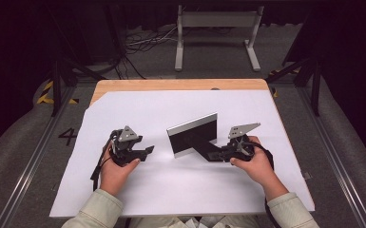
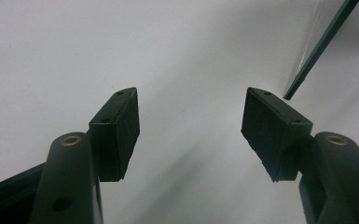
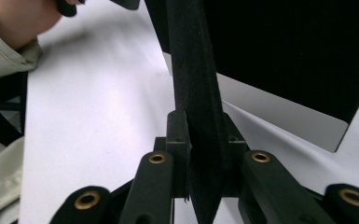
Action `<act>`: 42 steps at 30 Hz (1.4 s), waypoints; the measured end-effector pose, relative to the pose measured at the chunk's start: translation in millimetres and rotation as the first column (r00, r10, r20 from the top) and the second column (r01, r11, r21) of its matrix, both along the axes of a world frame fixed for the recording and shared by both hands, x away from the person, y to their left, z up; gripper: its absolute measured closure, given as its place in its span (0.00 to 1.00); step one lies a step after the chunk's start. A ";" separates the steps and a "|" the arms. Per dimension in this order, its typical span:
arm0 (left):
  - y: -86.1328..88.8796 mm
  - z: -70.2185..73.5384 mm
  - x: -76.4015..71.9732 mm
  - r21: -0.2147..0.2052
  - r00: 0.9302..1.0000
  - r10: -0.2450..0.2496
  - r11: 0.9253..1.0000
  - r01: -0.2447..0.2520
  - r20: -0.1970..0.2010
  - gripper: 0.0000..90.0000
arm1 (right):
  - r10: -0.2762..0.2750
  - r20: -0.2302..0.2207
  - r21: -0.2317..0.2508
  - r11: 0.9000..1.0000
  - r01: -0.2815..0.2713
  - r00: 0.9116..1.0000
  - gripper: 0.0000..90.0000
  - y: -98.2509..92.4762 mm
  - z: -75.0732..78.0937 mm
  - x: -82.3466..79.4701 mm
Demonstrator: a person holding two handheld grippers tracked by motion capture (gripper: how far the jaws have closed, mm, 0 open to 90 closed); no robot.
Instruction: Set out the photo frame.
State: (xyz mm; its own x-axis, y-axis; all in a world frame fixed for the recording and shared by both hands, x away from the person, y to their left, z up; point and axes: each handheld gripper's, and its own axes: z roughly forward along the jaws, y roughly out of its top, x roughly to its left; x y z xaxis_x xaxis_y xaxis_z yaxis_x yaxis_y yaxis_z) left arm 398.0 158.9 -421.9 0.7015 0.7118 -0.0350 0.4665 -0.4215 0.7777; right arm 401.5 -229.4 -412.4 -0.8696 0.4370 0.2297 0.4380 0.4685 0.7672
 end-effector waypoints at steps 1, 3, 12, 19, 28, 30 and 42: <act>0.1 -0.1 0.1 -0.001 1.000 0.001 1.000 -0.001 0.001 0.42 | -0.001 0.002 -0.005 1.000 0.001 1.000 0.87 0.0 -0.3 -0.7; 0.3 0.0 0.2 -0.002 1.000 0.001 1.000 -0.001 0.001 0.42 | 0.001 0.010 -0.017 1.000 -0.001 1.000 0.87 0.1 -0.8 -1.8; 2.4 -0.1 1.7 -0.020 1.000 0.003 1.000 -0.004 -0.016 0.42 | 0.005 0.036 -0.070 0.998 -0.003 0.999 0.84 -0.4 -4.4 -4.8; 1.5 -0.6 1.7 -0.012 1.000 0.007 1.000 -0.008 -0.014 0.42 | 0.008 0.047 -0.116 0.993 -0.002 0.999 0.82 -1.3 -7.9 -4.5; 1.1 -0.9 1.9 -0.004 1.000 0.006 1.000 -0.006 -0.013 0.42 | 0.008 0.051 -0.130 0.992 -0.002 0.999 0.81 -1.4 -7.7 -4.8; 1.0 -0.9 1.9 -0.001 1.000 0.007 1.000 -0.007 -0.012 0.42 | 0.008 0.051 -0.134 0.991 -0.001 0.999 0.80 -1.4 -7.7 -4.9; 0.4 -1.2 2.3 -0.007 1.000 0.003 1.000 -0.003 -0.013 0.42 | -0.010 0.061 -0.163 0.986 0.020 0.998 0.77 -6.6 -5.9 -7.6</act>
